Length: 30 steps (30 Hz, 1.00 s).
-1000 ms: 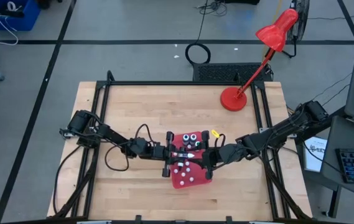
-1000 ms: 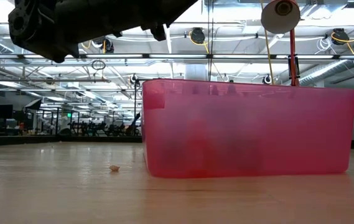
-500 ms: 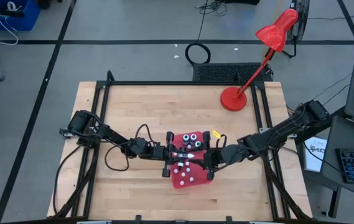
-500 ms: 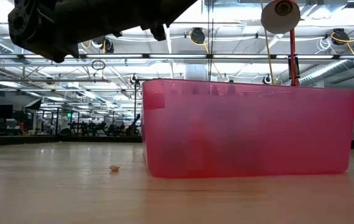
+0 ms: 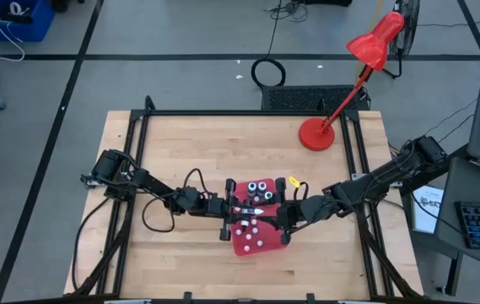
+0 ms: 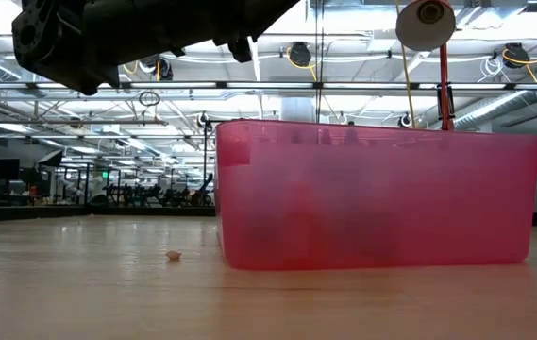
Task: Pick & Place food coloring
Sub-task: Put the small purple food coloring bottle into the red bin
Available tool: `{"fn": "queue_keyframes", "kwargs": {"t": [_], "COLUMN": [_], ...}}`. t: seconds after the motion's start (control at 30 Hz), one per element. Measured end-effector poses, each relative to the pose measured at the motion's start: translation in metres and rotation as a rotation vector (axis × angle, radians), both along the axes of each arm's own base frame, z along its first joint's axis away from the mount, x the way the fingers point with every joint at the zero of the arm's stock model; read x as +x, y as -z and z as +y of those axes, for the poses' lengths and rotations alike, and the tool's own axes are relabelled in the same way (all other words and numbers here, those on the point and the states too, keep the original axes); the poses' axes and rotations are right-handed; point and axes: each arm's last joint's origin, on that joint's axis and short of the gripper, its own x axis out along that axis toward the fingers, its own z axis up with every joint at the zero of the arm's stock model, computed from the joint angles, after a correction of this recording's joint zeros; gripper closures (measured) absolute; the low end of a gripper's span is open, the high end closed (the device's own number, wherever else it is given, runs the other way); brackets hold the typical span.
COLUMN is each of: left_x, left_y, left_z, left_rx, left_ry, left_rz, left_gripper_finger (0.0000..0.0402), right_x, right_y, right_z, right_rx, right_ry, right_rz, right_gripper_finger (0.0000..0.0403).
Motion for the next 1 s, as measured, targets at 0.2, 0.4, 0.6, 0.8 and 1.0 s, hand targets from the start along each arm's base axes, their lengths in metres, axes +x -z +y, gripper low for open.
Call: {"fn": "queue_keyframes", "kwargs": {"t": [0.2,0.4,0.6,0.8,1.0], "left_x": [0.000,0.000,0.000,-0.008,-0.017], "left_y": [0.000,0.000,0.001,-0.015,-0.029], "left_z": [0.000,0.001,-0.001,-0.012,-0.022], "left_rx": [0.000,0.001,-0.008,-0.050,-0.013], "left_ry": [0.000,-0.002,0.001,0.039,-0.058], "left_rz": [0.000,0.000,0.007,-0.044,-0.022], "left_gripper_finger": [0.0352,0.0352,0.0351,0.0255,0.0188], "right_x": [0.000,0.000,-0.001,-0.012,-0.020], "right_y": [0.000,0.000,0.003,0.002,-0.014], "right_z": [0.000,0.000,0.001,0.011,0.024], "right_rx": [0.003,-0.009,-0.055,-0.037,0.036], "right_ry": [-0.003,-0.006,-0.020,-0.040,-0.026], "right_rz": [-0.003,0.003,0.027,0.171,0.265], "right_gripper_finger": [0.0273,0.0347,0.0358,0.0358,0.0358]}}
